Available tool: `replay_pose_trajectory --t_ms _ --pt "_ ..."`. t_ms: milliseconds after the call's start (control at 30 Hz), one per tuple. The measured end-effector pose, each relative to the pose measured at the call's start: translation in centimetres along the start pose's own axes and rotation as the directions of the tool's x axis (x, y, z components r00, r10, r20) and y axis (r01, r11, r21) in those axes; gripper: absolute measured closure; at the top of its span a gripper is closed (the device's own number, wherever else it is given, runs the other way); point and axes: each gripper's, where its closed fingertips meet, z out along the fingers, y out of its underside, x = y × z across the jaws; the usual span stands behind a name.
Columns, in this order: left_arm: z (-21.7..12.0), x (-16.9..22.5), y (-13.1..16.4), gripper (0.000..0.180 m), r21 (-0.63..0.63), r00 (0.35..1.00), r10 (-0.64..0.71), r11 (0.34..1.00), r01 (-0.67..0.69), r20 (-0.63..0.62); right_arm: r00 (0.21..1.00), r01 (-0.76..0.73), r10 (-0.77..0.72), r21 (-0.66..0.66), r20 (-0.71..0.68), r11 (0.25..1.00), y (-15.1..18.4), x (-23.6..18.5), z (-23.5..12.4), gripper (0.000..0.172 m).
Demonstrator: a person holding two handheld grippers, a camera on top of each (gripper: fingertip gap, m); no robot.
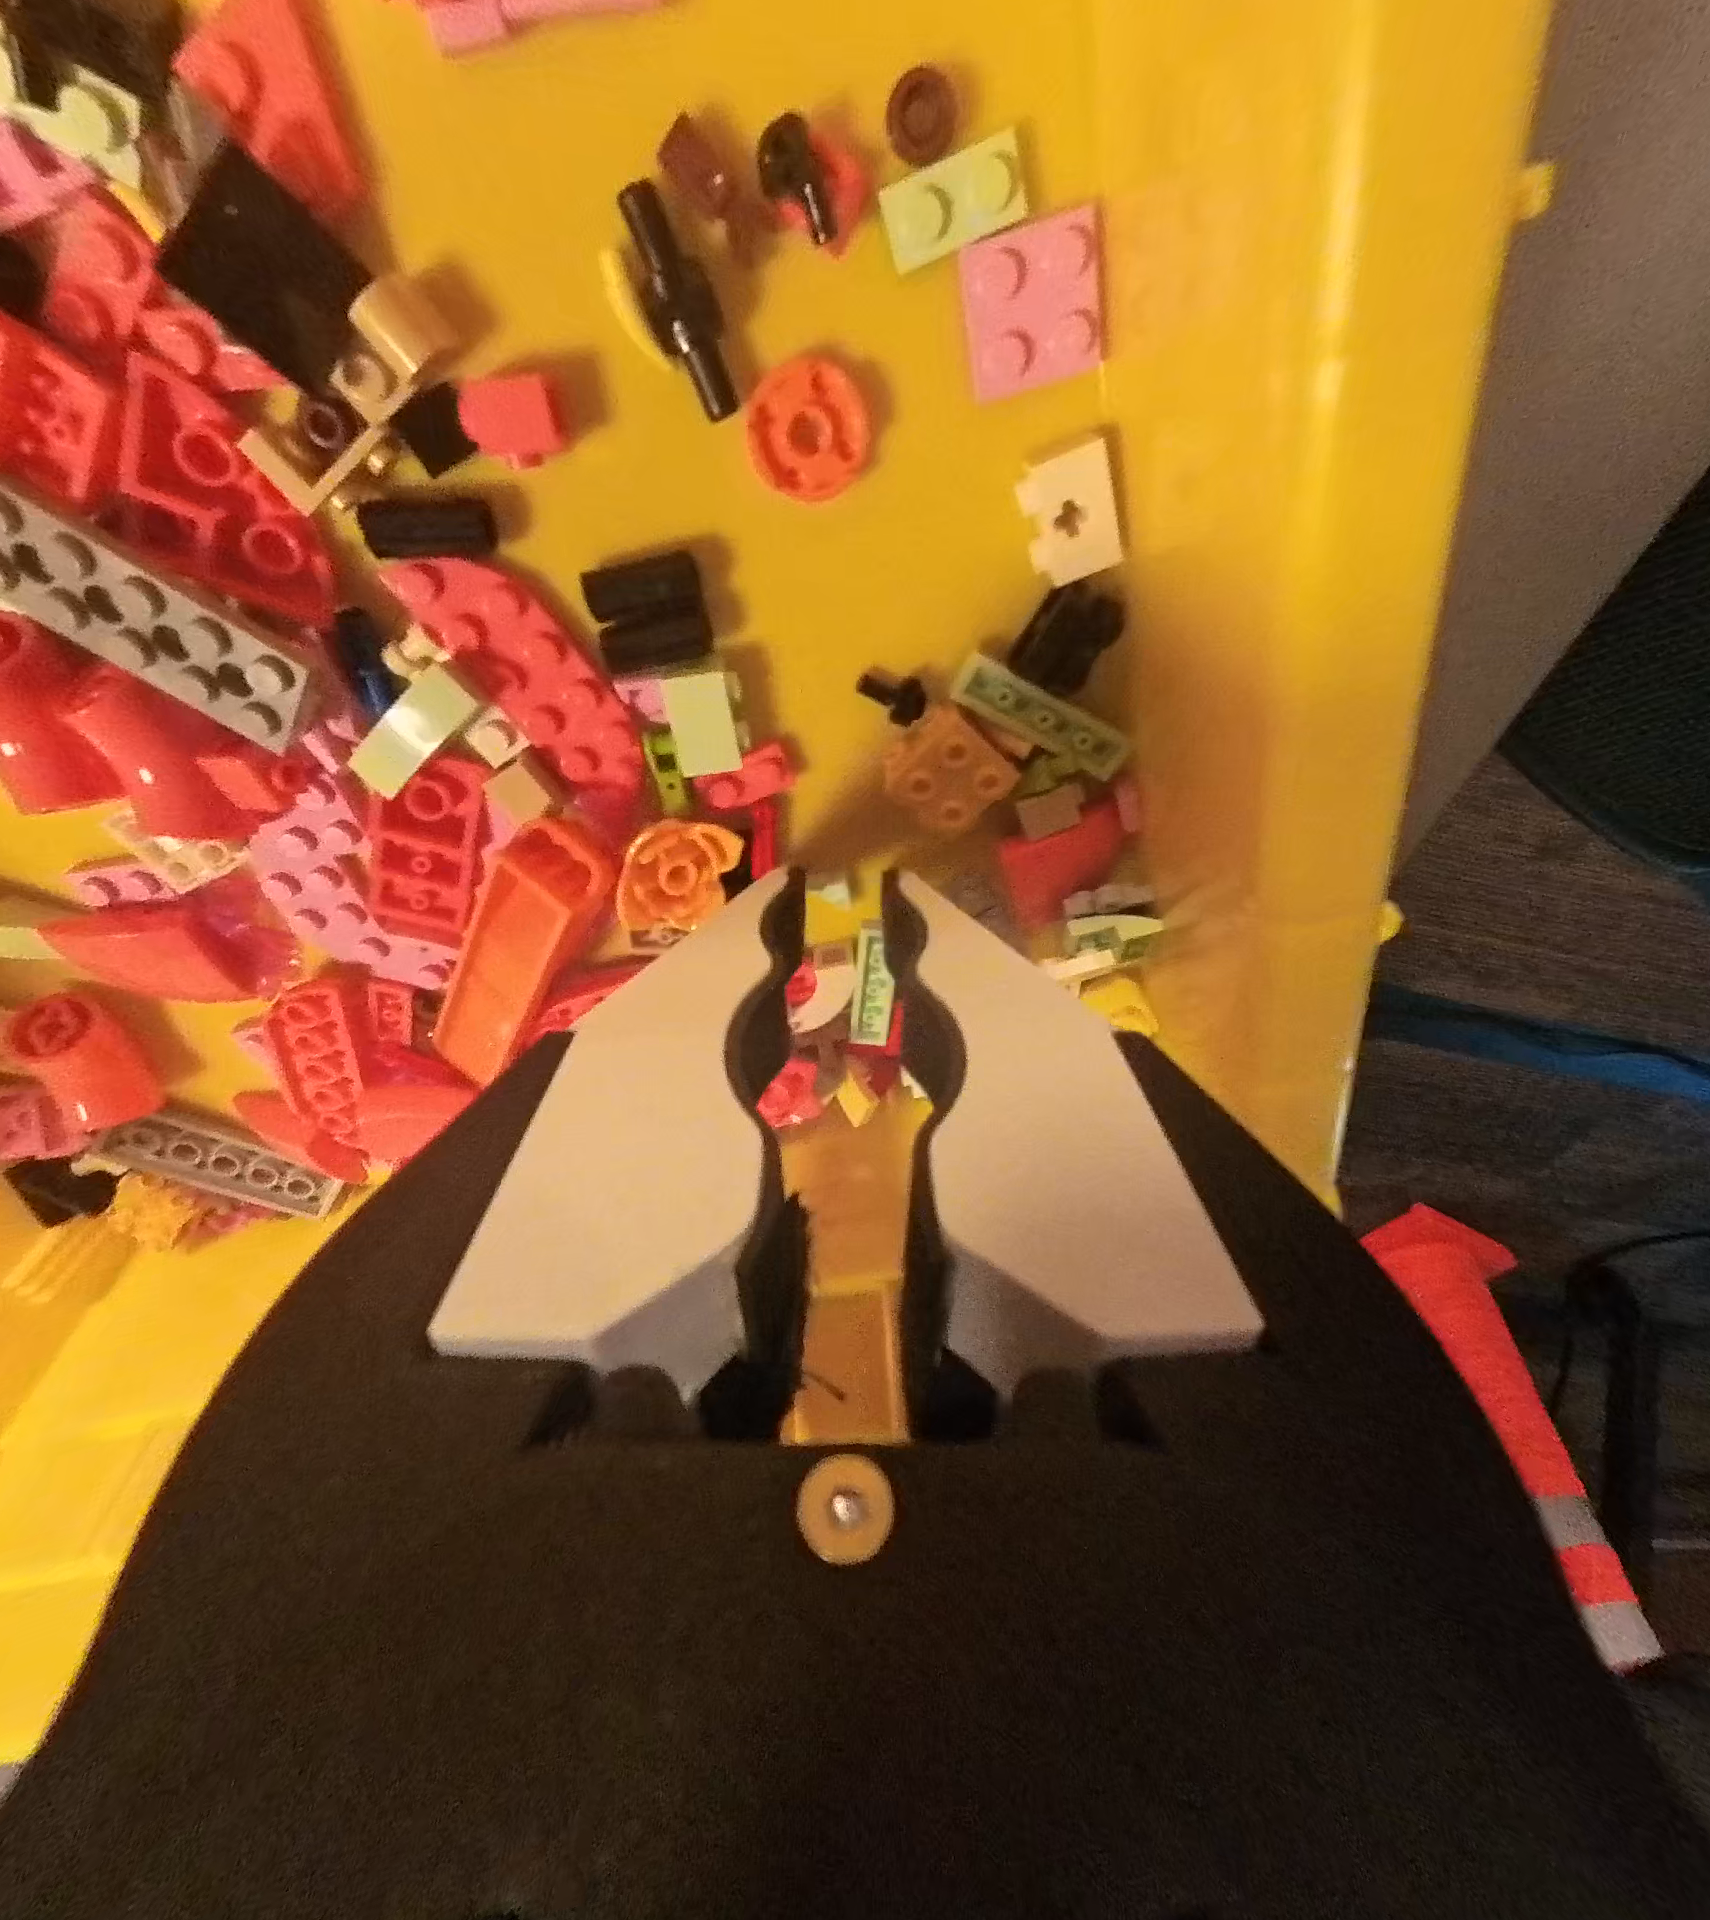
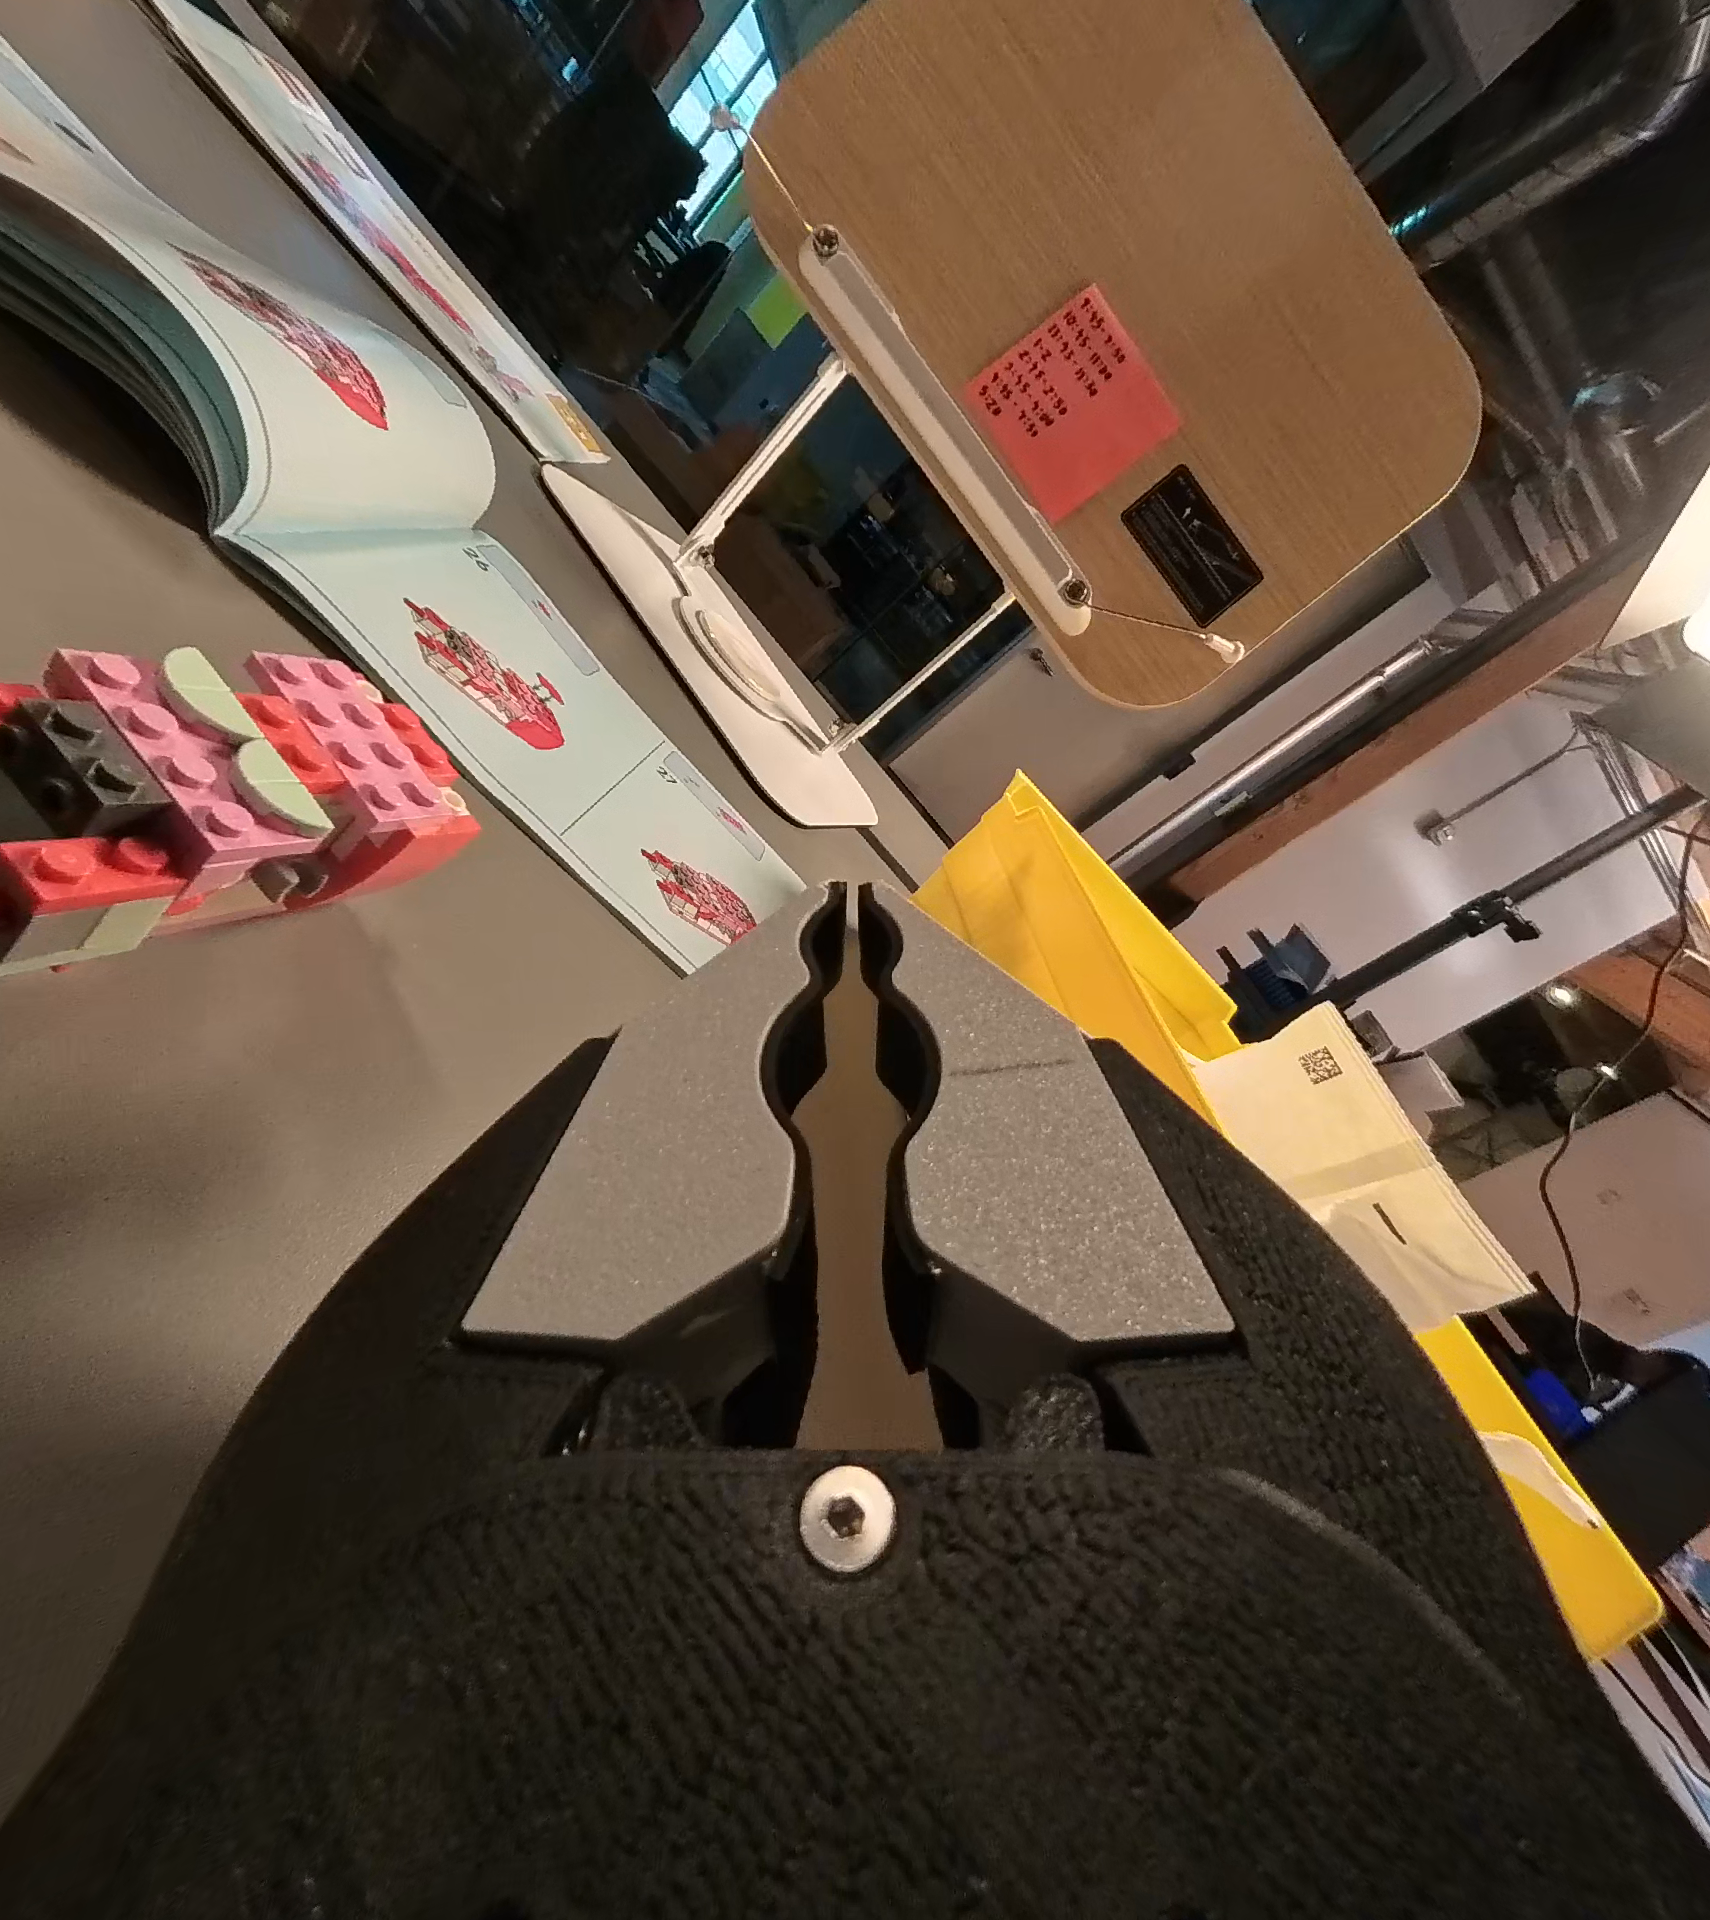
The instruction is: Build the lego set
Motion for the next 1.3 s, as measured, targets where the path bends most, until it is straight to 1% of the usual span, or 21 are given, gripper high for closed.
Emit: replay_pose_trajectory --t_ms 133,267,300,467,767,933,1100,1167,1300 --pt "0.0 0.1 0.0 0.166 0.016 1.000 -0.012 1.000 0.013 -0.010 1.000 -0.001 0.001 0.001 0.001 1.000 0.0 0.0 0.0 0.172" --pt "-0.1 0.8 0.0 0.151 0.043 0.998 0.005 0.999 -0.002 -0.056 1.000 0.000 0.000 0.001 0.002 1.000 0.0 0.0 0.0 0.172" --pt "-0.1 0.8 0.1 0.150 0.045 0.998 0.009 0.999 -0.006 -0.056 1.000 0.001 -0.001 0.001 0.002 1.000 0.0 0.0 0.0 0.172" --pt "-0.1 0.6 0.3 0.153 0.023 0.999 0.024 0.999 -0.023 -0.037 1.000 0.002 -0.002 0.000 0.001 1.000 0.0 0.0 0.0 0.172" --pt "-0.1 0.4 0.2 0.163 0.028 0.998 -0.019 0.999 0.021 -0.067 1.000 0.001 -0.001 0.001 0.005 1.000 0.0 -0.1 0.0 0.172" --pt "-0.2 0.3 0.0 0.164 0.030 0.989 -0.093 0.995 0.097 -0.114 1.000 0.002 -0.002 0.000 0.007 1.000 0.0 -0.1 0.0 0.172" --pt "-0.7 0.1 -0.7 0.163 0.054 0.944 -0.256 0.961 0.272 -0.206 1.000 0.003 -0.003 -0.002 0.011 1.000 0.0 -0.2 0.0 0.172" --pt "-0.9 -0.5 -0.7 0.164 0.061 0.938 -0.290 0.950 0.306 -0.190 1.000 0.003 -0.003 -0.002 0.012 1.000 0.0 -0.2 0.0 0.172" --pt "-0.8 -0.8 -0.2 0.167 0.040 0.946 -0.289 0.954 0.297 -0.149 1.000 0.003 -0.003 -0.003 0.013 1.000 0.1 -0.2 0.0 0.172"
